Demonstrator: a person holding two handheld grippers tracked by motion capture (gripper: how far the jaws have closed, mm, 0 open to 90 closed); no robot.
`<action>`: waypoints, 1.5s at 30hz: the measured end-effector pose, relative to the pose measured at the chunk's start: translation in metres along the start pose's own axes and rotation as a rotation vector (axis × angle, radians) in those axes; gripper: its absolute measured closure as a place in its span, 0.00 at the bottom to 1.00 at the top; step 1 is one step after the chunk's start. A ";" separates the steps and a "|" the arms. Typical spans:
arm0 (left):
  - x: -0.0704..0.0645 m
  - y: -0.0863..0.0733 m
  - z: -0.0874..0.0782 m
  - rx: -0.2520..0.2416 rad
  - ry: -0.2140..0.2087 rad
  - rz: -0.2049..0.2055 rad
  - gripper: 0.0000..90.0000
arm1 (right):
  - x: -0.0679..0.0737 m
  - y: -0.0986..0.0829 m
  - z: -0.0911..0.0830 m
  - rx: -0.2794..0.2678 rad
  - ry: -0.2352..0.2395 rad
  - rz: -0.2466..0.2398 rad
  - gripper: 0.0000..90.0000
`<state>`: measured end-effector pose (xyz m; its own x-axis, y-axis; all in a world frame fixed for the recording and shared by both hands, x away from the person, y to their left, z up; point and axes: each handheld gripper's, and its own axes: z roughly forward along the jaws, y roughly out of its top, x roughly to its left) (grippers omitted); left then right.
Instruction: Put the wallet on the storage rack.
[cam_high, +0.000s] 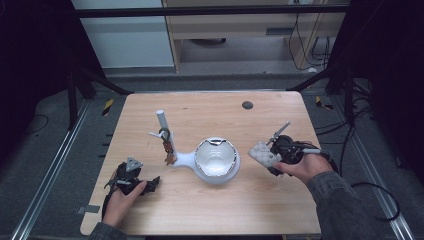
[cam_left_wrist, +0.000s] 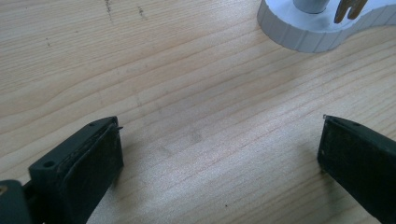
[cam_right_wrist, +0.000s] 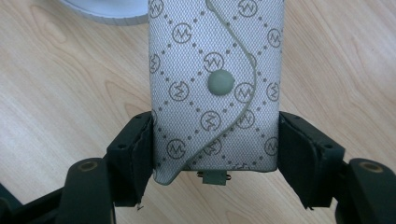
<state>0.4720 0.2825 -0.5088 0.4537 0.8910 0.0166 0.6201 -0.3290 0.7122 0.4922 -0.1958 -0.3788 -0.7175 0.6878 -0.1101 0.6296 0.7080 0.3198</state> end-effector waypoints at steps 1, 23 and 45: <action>0.000 0.000 0.000 0.000 0.000 0.000 0.00 | 0.001 0.001 -0.001 0.004 0.000 -0.004 0.36; 0.000 0.000 0.000 0.001 0.000 0.002 0.00 | 0.033 0.028 -0.031 0.026 -0.048 -0.177 0.36; 0.000 0.000 0.000 0.003 0.000 0.003 0.00 | 0.058 0.050 -0.041 0.047 -0.066 -0.273 0.36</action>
<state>0.4721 0.2827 -0.5085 0.4554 0.8901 0.0189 0.6206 -0.3327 0.7100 0.4695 -0.1273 -0.3311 -0.8423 0.4786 -0.2478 0.4300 0.8740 0.2264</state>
